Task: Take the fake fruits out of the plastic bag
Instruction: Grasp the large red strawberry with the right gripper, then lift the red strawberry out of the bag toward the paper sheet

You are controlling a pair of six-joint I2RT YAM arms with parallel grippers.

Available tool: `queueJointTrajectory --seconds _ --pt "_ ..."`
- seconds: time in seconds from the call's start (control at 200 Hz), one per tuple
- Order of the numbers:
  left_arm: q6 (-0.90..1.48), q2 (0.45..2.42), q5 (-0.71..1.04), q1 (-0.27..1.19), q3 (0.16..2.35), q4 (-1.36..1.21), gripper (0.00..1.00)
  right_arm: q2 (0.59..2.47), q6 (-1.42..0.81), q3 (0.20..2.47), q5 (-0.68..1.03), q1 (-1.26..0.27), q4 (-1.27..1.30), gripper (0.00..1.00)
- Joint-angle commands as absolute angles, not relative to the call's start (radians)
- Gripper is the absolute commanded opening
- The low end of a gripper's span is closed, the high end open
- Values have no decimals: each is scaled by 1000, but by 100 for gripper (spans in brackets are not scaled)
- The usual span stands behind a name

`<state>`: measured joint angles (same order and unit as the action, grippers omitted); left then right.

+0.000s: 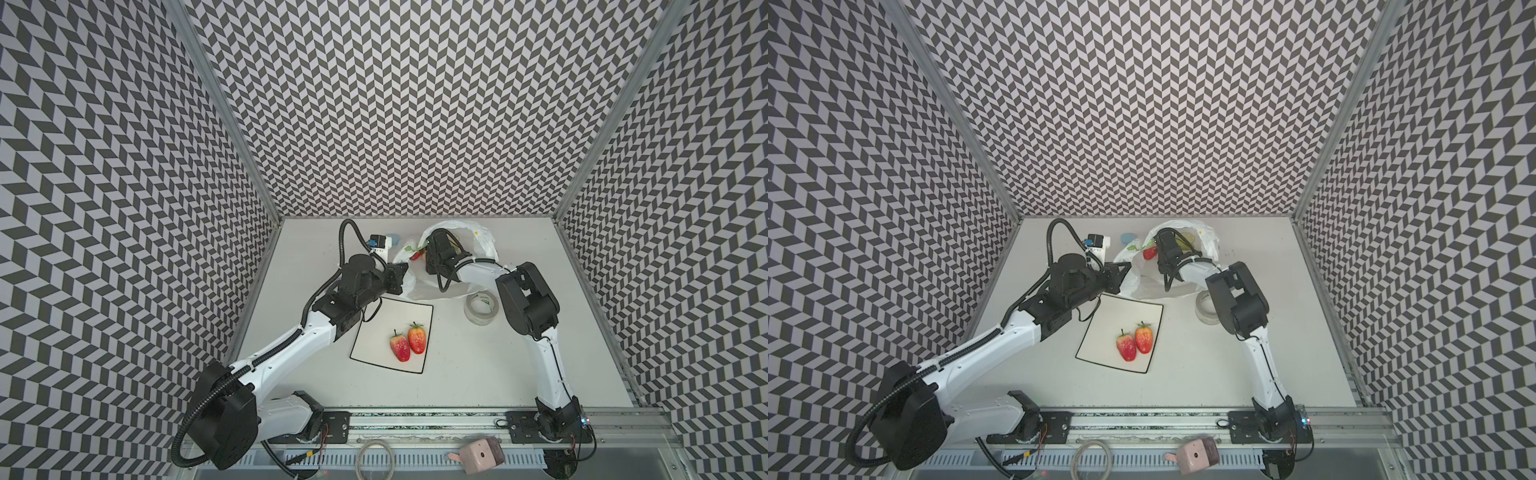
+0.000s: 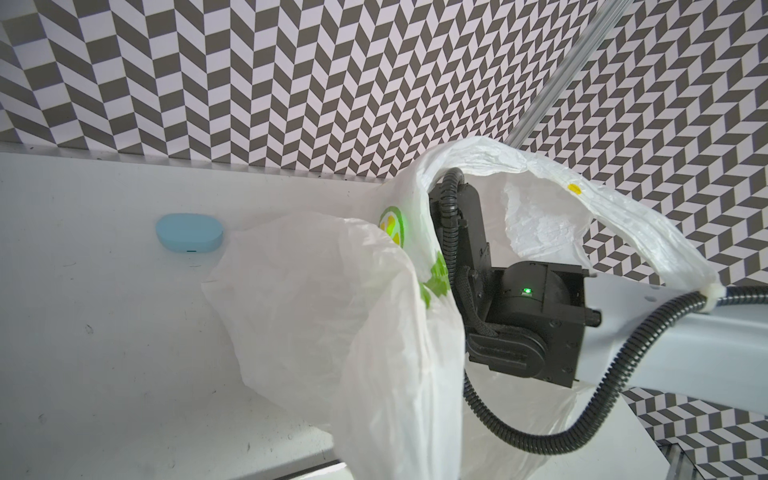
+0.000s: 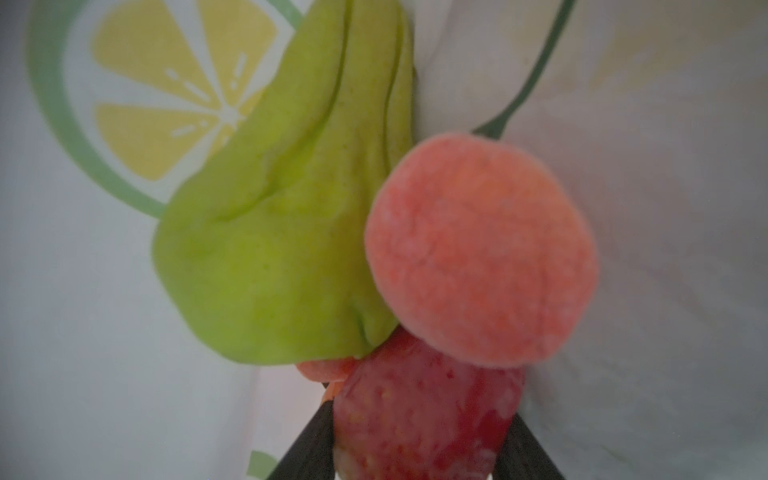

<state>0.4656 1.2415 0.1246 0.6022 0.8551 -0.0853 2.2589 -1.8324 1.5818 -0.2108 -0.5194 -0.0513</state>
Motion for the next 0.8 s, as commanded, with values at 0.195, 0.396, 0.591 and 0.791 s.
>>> queueJointTrajectory --seconds 0.195,0.396,0.591,0.791 --pt "464 1245 90 607 872 -100 0 2083 -1504 1361 -122 -514 99 37" --pt "462 1247 90 606 873 -106 0 1906 -1327 1176 -53 -516 131 37" --pt "456 1246 92 606 873 -106 0 1726 -1102 1031 -4 -517 109 36" --pt "451 1246 99 606 873 -107 0 1557 -840 932 26 -519 115 35"
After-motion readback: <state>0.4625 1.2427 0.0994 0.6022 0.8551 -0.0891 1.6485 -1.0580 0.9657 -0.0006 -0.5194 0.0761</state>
